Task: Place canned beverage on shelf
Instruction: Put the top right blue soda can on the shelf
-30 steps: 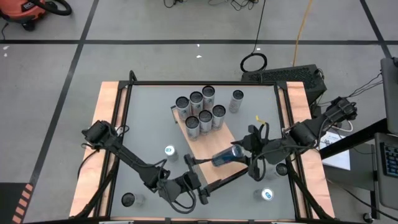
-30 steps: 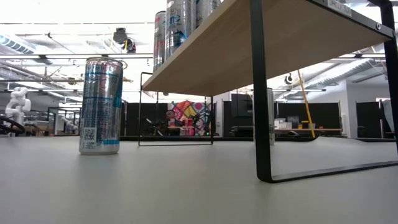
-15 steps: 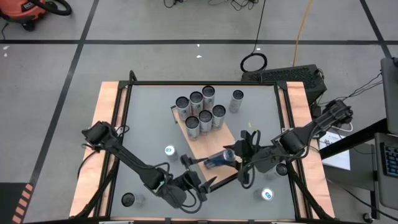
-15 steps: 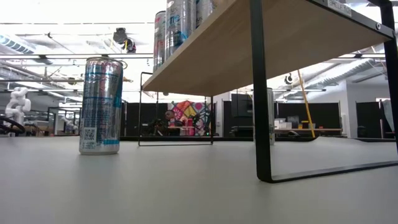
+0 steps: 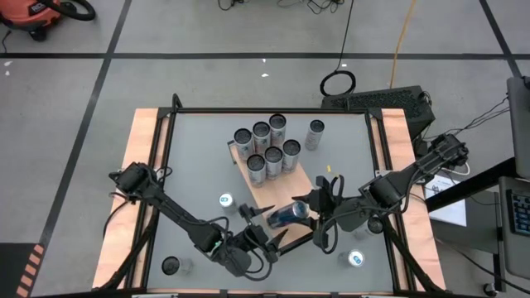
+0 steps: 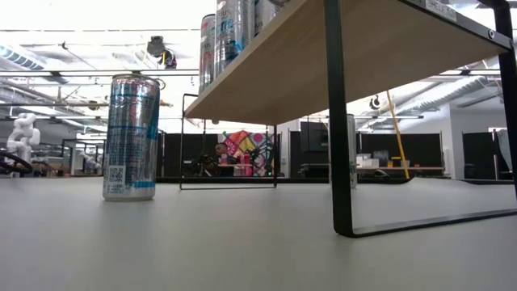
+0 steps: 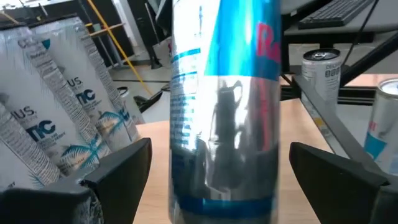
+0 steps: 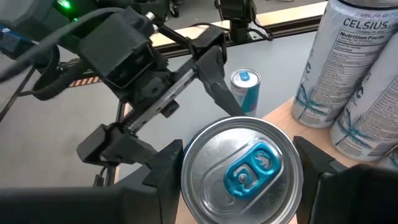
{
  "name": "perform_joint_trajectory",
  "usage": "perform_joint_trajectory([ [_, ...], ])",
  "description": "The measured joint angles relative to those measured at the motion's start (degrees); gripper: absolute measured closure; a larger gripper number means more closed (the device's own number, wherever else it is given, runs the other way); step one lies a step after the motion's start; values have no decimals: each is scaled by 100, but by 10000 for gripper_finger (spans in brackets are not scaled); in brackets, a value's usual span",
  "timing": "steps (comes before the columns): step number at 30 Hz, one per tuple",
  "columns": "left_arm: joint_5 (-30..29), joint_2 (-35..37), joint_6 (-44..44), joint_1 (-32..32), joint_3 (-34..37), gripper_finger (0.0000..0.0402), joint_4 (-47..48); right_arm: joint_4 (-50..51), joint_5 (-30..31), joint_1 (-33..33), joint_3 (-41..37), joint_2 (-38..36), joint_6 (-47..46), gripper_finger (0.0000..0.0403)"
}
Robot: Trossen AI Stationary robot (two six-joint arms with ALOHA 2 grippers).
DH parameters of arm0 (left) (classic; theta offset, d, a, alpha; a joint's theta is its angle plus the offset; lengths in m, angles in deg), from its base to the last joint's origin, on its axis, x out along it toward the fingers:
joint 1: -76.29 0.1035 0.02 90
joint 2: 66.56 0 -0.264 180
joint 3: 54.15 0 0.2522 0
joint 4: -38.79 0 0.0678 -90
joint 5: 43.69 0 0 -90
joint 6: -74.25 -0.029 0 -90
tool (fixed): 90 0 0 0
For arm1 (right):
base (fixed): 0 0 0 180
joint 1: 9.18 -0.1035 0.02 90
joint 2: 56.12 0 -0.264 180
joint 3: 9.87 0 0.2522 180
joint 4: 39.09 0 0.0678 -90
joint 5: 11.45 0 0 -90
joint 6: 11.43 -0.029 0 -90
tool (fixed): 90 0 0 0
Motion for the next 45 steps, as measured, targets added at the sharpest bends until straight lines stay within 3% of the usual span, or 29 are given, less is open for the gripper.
perform_joint_trajectory([
  [5, -10, 0, 395, 31, 0, 59, 309, -49, 2, -72, 0, 14, 20, 234],
  [17, 154, 0, 379, 14, 2, 159, 277, -76, 4, -144, 2, 33, 142, 215],
  [28, 572, 0, 416, -71, 4, 164, 266, 233, -48, -294, 4, -47, 983, 143],
  [38, 652, 2, 341, -160, -125, 164, 92, 853, -33, -710, -172, -298, 1998, 136],
  [45, 2107, 7, -58, -105, -484, 163, 119, -139, -49, -726, -1023, -299, 2939, 136],
])
